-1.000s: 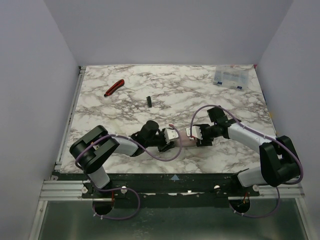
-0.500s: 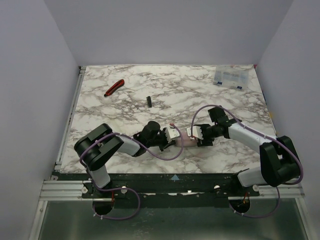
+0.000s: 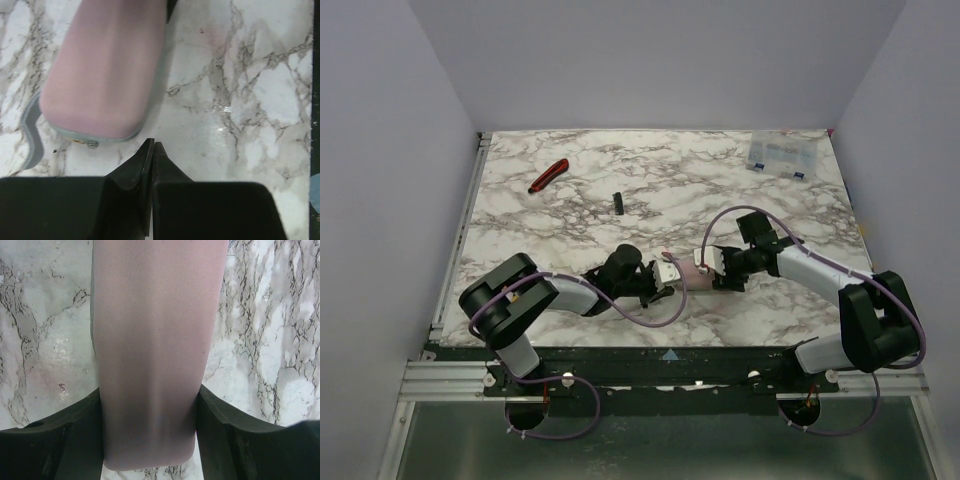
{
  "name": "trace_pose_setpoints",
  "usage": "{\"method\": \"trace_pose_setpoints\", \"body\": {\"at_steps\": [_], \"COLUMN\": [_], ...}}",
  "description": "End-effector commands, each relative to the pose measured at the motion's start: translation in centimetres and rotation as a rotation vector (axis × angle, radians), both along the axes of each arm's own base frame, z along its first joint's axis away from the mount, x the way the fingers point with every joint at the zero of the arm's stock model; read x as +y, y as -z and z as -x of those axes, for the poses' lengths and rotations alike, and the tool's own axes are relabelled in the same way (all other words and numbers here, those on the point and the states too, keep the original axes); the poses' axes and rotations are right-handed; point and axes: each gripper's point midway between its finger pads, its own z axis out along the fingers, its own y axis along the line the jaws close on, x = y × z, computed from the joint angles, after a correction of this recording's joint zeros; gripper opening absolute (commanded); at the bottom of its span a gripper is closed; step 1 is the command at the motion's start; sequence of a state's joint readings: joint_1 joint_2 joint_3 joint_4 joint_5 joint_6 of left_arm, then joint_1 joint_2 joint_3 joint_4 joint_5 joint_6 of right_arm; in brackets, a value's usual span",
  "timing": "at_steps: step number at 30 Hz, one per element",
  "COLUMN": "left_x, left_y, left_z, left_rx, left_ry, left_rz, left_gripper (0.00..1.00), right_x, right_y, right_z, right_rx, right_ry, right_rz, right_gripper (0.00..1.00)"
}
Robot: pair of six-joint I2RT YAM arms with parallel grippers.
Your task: Open the umbrella
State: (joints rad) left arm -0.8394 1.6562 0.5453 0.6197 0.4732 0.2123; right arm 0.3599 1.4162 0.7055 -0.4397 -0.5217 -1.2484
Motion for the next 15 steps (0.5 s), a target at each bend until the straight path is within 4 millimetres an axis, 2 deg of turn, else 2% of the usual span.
{"method": "trace_pose_setpoints", "body": {"at_steps": [1, 2, 3, 4, 6, 8, 13, 15], "left_x": [-0.6, -0.4, -0.3, 0.0, 0.5, 1.0, 2.1, 2.0], "left_y": [-0.1, -0.2, -0.3, -0.4, -0.6, -0.7, -0.3, -0.1], "left_z": [3.1, 2.9, 2.4, 1.9, 0.9, -0.2, -3.6, -4.2], "left_rx": [0.03, 0.035, 0.031, 0.025, 0.016, -0.015, -0.108, -0.124], "left_ry": [0.113, 0.092, 0.062, 0.029, -0.026, -0.086, -0.24, -0.26], "left_rz": [0.005, 0.006, 0.007, 0.005, 0.005, -0.003, -0.056, -0.066], "left_gripper": [0.0, 0.0, 0.05, 0.16, 0.3, 0.35, 0.35, 0.35], "right_x": [-1.0, -1.1, -1.3, -1.5, -2.1, -2.4, -2.5, -2.7], "right_y": [2.2, 2.2, 2.3, 2.5, 2.9, 3.2, 3.0, 3.1], "right_z": [2.2, 2.3, 2.5, 2.7, 3.0, 3.1, 3.1, 3.1], "right_rx": [0.124, 0.117, 0.107, 0.1, 0.096, 0.086, 0.099, 0.097], "right_ry": [0.048, 0.033, 0.021, 0.009, -0.004, -0.016, 0.021, 0.034], "right_rz": [0.037, 0.041, 0.047, 0.059, 0.085, 0.104, 0.102, 0.109], "right_gripper": [0.33, 0.33, 0.33, 0.33, 0.33, 0.32, 0.31, 0.31]}}
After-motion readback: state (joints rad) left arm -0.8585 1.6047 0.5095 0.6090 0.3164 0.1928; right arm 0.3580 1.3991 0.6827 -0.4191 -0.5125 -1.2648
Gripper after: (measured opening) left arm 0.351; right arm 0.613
